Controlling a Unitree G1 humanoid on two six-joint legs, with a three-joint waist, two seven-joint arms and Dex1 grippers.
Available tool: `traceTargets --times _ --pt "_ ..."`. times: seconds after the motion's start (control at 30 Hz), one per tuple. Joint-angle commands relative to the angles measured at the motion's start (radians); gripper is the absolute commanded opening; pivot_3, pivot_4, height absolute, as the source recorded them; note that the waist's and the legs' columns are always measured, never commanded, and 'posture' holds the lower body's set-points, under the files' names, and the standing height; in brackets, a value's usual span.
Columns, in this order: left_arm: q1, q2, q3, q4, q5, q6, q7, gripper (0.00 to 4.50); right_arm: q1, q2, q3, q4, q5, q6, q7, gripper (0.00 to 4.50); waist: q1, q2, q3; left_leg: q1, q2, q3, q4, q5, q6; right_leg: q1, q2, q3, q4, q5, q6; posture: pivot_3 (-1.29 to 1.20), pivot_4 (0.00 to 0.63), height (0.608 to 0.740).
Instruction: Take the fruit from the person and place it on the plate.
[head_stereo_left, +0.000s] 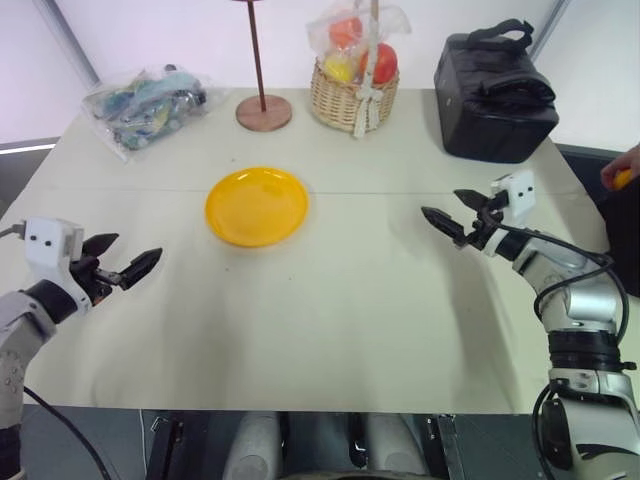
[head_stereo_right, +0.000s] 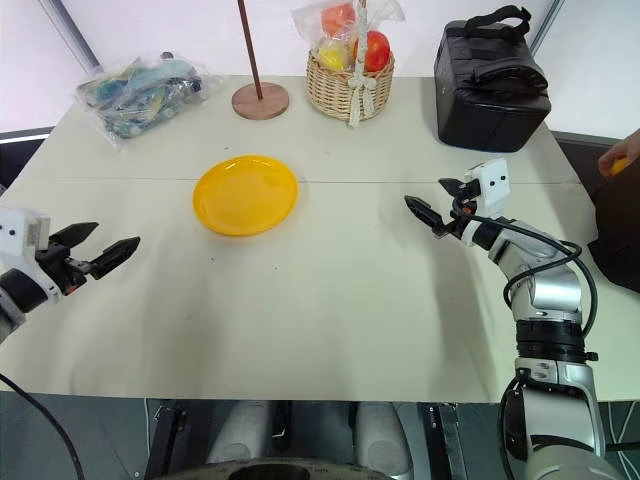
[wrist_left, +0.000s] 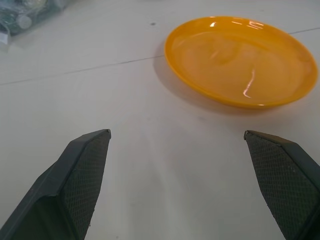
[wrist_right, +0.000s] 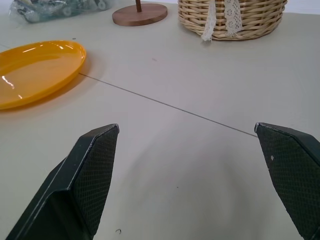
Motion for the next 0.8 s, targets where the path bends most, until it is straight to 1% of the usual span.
traceTargets --times 0.03,0.17,0.4,0.8 --pt "0.010 0.012 0.018 -0.037 -0.010 -0.007 -0.017 4.50 -0.001 -0.004 -0.008 -0.023 0.002 -0.007 -0.004 4.44 0.000 0.000 0.000 0.000 0.000 0.000 0.000 0.000 0.000 0.000 0.000 0.000 0.000 0.000 0.000 0.00 0.150 0.740" --pt "-0.007 0.004 0.003 -0.038 -0.004 -0.008 0.000 4.50 0.006 0.002 -0.005 -0.032 -0.001 -0.006 -0.006 4.44 0.000 0.000 0.000 0.000 0.000 0.000 0.000 0.000 0.000 0.000 0.000 0.000 0.000 0.000 0.000 0.00 0.150 0.740" --pt "-0.012 0.021 -0.023 -0.027 0.022 -0.018 -0.002 4.50 0.010 0.011 0.004 -0.036 -0.005 -0.008 -0.013 4.44 0.000 0.000 0.000 0.000 0.000 0.000 0.000 0.000 0.000 0.000 0.000 0.000 0.000 0.000 0.000 0.00 0.150 0.740" --pt "-0.027 0.012 -0.030 -0.047 0.017 -0.008 0.004 4.50 0.008 0.013 0.022 -0.048 -0.003 -0.001 -0.012 4.44 0.000 0.000 0.000 0.000 0.000 0.000 0.000 0.000 0.000 0.000 0.000 0.000 0.000 0.000 0.000 0.00 0.150 0.740"
